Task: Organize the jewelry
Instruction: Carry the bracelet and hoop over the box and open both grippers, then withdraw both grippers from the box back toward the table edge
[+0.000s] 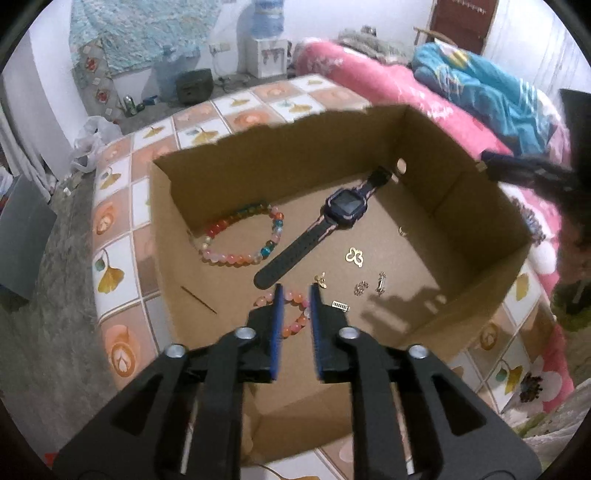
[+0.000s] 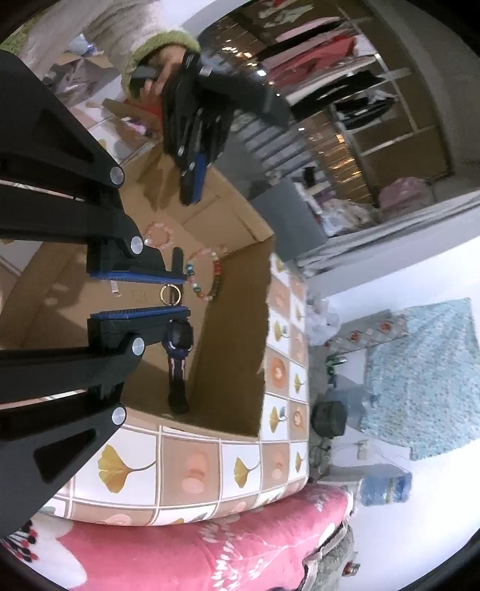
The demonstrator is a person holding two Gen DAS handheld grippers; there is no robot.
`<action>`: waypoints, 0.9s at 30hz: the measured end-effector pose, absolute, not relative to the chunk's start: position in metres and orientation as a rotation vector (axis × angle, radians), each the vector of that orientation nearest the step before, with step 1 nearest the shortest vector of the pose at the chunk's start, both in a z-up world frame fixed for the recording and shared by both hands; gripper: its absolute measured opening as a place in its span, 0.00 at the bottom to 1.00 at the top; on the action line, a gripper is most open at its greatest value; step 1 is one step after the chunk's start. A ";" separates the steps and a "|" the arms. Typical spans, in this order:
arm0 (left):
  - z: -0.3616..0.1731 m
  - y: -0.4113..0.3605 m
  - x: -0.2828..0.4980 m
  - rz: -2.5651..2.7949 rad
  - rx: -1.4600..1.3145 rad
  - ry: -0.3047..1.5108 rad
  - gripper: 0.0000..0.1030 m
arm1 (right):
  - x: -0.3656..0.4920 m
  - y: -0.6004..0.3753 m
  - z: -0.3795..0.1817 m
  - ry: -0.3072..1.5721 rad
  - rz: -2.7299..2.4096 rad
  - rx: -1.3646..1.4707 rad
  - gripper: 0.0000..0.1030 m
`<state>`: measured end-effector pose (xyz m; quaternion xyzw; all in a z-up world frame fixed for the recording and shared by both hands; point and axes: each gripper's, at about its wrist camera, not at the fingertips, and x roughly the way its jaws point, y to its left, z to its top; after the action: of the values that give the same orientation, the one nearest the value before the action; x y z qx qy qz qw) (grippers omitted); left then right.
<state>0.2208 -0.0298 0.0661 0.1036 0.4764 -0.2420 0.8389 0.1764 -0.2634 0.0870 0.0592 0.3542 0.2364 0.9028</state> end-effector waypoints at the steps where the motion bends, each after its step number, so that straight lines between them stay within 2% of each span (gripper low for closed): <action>1: 0.071 -0.027 0.217 -0.509 0.209 0.989 0.27 | 0.181 -0.259 0.086 0.758 0.490 0.103 0.12; 3: 0.083 -0.020 0.207 -0.502 0.190 0.944 0.34 | 0.191 -0.251 0.082 0.818 0.485 0.062 0.12; 4: 0.087 -0.017 0.204 -0.499 0.179 0.928 0.41 | 0.196 -0.247 0.079 0.851 0.487 0.041 0.12; 6: 0.096 -0.008 0.196 -0.490 0.152 0.893 0.57 | 0.204 -0.243 0.073 0.894 0.480 0.001 0.12; 7: 0.099 -0.005 0.193 -0.483 0.146 0.878 0.69 | 0.207 -0.241 0.070 0.912 0.467 -0.020 0.12; 8: 0.101 -0.001 0.190 -0.476 0.141 0.860 0.75 | 0.210 -0.239 0.067 0.937 0.461 -0.045 0.13; 13: 0.097 0.018 0.185 -0.453 0.088 0.878 0.77 | 0.219 -0.240 0.060 0.982 0.432 -0.085 0.13; 23: 0.083 0.039 0.184 -0.440 -0.019 0.909 0.79 | 0.219 -0.250 0.058 1.004 0.464 0.011 0.13; 25: 0.082 0.041 0.185 -0.443 -0.033 0.914 0.81 | 0.220 -0.250 0.059 1.007 0.470 0.015 0.16; 27: 0.080 0.040 0.186 -0.446 -0.046 0.931 0.81 | 0.221 -0.251 0.061 1.006 0.480 0.039 0.29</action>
<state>0.1858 0.0405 0.0795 -0.0218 0.4450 -0.2130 0.8696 0.2205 -0.2511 0.0605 0.0185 0.4772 0.2278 0.8486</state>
